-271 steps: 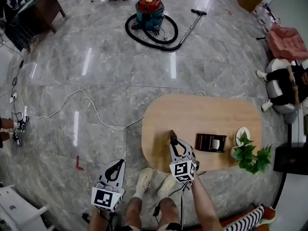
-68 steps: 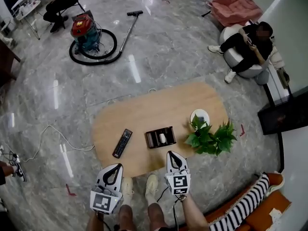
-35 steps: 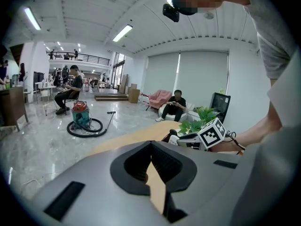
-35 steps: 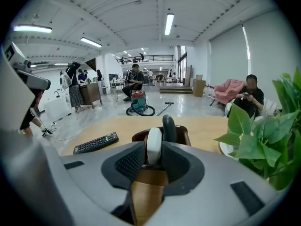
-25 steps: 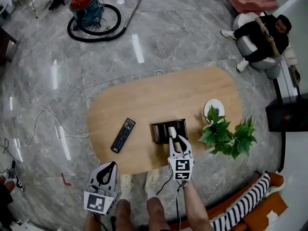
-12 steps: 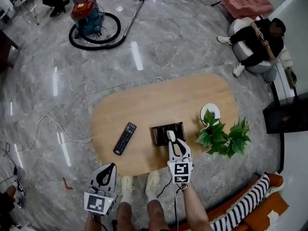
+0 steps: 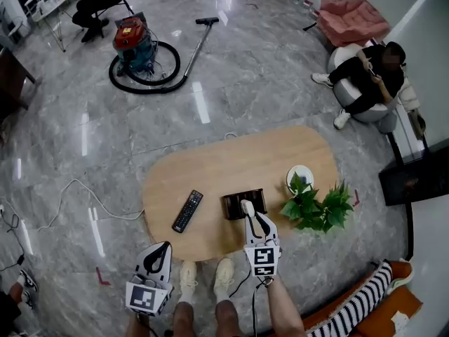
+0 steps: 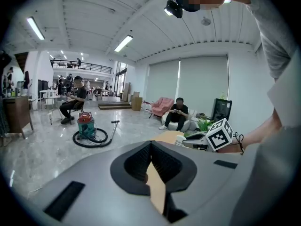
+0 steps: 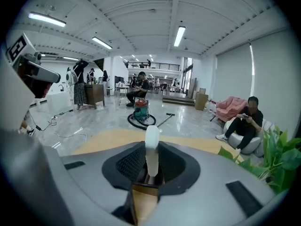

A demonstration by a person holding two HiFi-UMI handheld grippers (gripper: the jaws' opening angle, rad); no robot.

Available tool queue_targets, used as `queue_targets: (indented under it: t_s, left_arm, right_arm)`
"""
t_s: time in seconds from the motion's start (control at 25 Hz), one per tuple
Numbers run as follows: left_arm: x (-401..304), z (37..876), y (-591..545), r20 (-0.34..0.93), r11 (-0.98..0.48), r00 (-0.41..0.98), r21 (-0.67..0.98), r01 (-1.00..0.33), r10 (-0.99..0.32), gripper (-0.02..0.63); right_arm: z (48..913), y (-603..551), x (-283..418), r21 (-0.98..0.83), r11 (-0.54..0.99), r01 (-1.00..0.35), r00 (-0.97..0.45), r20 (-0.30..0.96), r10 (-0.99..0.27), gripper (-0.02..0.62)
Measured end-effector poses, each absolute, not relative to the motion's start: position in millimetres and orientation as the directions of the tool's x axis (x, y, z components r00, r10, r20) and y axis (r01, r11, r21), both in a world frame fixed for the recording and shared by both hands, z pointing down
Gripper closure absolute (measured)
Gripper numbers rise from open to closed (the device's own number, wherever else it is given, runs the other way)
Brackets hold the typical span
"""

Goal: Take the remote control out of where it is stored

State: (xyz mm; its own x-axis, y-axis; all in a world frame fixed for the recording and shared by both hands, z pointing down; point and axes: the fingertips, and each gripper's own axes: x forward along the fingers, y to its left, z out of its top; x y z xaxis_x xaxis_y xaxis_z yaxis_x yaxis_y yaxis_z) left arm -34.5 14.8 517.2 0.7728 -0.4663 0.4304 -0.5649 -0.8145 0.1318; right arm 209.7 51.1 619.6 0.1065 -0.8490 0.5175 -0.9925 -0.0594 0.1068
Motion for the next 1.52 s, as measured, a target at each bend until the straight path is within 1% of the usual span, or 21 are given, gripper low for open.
queue_targets:
  t_s: [0.4,0.72,1.0,1.2,1.52]
  left_arm:
    - [-64.0,497.0,19.1,0.417,-0.799,0.761,0.121,-0.589,-0.498,0.601]
    - [-86.5,523.4,26.0,0.444,-0.784,0.741,0.123,-0.608,-0.504,0.601]
    - [-99.1,547.2,28.1,0.467,-0.778,0.73,0.13,-0.614,-0.499,0.6]
    - [-106.6,566.5,28.7,0.49,-0.757,0.712,0.148,-0.637,-0.503,0.6]
    - [-104.1,591.2,26.9,0.487,-0.748,0.714,0.169,-0.642,-0.503,0.601]
  right_arm:
    - [607.5,49.0,158.0,0.096,0.062,-0.993,-0.004,0.52,-0.854,0.503]
    - [638.1,43.1,120.8,0.091,0.146,-0.985,-0.075,0.535,-0.841,0.503]
    - [674.7,37.7,101.4,0.122,0.218,-0.968,-0.113,0.562,-0.819,0.503]
    - [695.4,34.7,93.8,0.119,0.237,-0.964,-0.127,0.577,-0.807,0.503]
    - [718.0,30.6,86.3,0.132,0.27,-0.954,-0.146,0.583,-0.8,0.502]
